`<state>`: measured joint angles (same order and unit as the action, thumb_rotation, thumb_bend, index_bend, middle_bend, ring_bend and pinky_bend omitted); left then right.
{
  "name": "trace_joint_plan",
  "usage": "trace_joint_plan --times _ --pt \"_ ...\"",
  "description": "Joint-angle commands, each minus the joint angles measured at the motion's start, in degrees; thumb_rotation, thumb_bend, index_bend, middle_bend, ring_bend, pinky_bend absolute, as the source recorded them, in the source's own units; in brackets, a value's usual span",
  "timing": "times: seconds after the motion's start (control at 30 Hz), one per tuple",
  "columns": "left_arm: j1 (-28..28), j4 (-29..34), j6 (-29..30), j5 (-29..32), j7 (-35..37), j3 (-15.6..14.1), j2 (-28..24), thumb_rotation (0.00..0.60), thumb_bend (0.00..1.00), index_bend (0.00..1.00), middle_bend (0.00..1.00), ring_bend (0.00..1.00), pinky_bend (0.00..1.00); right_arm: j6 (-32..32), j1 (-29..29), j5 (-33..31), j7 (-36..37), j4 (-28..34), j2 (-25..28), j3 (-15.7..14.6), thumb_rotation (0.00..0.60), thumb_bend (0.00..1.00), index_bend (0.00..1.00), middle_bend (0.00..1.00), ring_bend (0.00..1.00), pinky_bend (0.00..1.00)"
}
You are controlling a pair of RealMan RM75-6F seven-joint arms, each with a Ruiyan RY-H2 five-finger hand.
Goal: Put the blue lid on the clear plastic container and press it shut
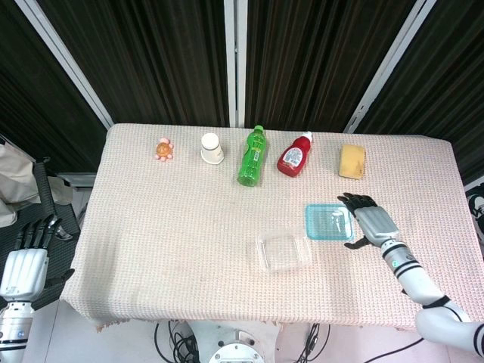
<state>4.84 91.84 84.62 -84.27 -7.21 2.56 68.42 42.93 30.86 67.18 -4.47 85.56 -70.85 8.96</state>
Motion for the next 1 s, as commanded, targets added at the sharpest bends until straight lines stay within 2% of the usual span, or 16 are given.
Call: trace_joint_plan --times 0.03,0.37,0.73,1.0 --pt "0.37 0.15 -0.86 0.38 -0.06 -0.07 -0.14 0.600 0.06 0.08 0.00 0.00 0.00 -3.07 2.44 -1.72 -0.51 -2.92 -2.44 0.19 0.600 0.03 0.00 0.00 0.00 0.00" --pt "1.21 0.38 -2.60 1.03 -0.28 -0.12 0.05 0.600 0.06 0.08 0.00 0.00 0.00 -7.40 5.54 -3.16 0.43 -5.25 -4.03 -1.18 0.600 0.03 0.00 0.00 0.00 0.00" --pt "1.07 0.56 -2.50 1.41 -0.08 -0.26 -0.02 0.600 0.06 0.08 0.00 0.00 0.00 -8.64 8.05 -4.13 -0.39 -9.59 -7.28 -2.23 0.600 0.03 0.00 0.01 0.00 0.00" --pt "1.27 0.68 -2.85 1.58 -0.07 -0.29 -0.08 0.600 0.05 0.08 0.00 0.00 0.00 -10.02 9.04 -4.38 1.66 -11.69 -8.34 -2.39 0.600 0.03 0.00 0.10 0.00 0.00"
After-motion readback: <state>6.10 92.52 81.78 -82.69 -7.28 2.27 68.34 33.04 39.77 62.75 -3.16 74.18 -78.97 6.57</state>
